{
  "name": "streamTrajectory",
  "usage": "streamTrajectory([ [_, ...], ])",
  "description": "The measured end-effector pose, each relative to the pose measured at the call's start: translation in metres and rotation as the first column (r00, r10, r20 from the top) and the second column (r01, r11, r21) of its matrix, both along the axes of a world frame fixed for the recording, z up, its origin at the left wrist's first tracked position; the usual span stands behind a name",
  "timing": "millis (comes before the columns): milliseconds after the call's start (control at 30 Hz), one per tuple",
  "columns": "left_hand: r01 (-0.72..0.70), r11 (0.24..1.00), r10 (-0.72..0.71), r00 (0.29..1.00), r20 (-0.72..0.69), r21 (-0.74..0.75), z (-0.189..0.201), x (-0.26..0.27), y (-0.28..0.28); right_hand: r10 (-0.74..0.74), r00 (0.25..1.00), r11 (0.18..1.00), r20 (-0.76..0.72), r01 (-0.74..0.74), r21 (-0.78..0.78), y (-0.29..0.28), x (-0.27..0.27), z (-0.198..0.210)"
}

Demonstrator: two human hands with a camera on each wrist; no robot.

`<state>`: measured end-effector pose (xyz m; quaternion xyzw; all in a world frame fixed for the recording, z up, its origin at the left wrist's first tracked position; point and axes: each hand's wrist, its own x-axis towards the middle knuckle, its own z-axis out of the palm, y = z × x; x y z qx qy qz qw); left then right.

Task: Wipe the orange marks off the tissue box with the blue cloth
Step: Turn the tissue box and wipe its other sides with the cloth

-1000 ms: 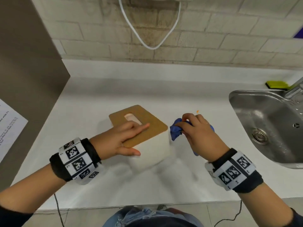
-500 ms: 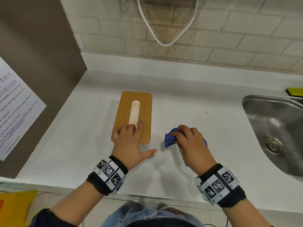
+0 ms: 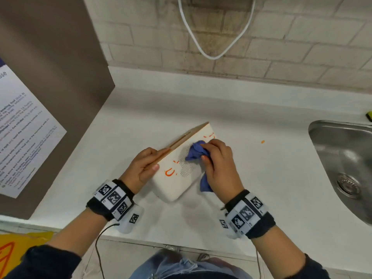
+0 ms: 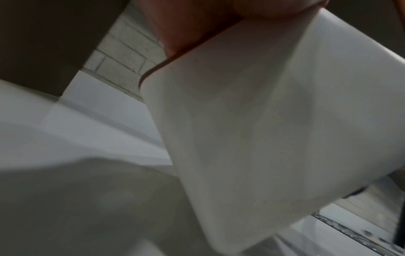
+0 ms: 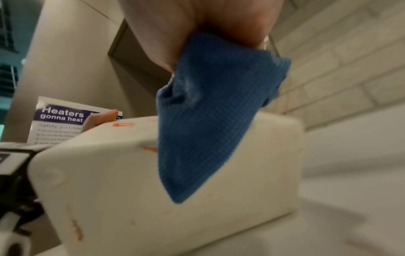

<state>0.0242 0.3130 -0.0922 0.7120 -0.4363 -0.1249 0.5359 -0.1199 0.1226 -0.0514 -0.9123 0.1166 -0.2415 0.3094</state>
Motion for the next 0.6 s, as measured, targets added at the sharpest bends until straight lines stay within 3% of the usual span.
streamTrajectory([
  [67,0.031,1.000,-0.031,0.999,-0.008,-0.007,0.000,0.008,0.000,-0.008,1.000,0.993,0.022,0.006,0.121,0.019,0.023,-0.001],
  [133,0.047,0.999,-0.047,0.999,-0.023,-0.006,-0.003,0.015,0.001,-0.017,0.999,0.992,0.039,0.012,0.129,0.037,0.037,-0.006],
  [367,0.049,0.998,-0.054,0.994,-0.094,-0.048,-0.011,0.033,0.006,0.162,0.982,0.986,0.093,-0.156,-0.064,0.062,0.051,-0.012],
  [467,0.098,0.993,-0.105,0.990,-0.093,-0.071,-0.012,0.035,0.006,0.298,0.949,0.952,0.106,-0.287,-0.111,0.063,0.049,-0.011],
  [600,0.099,0.994,-0.103,0.992,-0.076,-0.055,-0.014,0.038,0.004,0.456,0.890,0.874,0.011,-0.446,-0.191,0.060,0.043,-0.010],
])
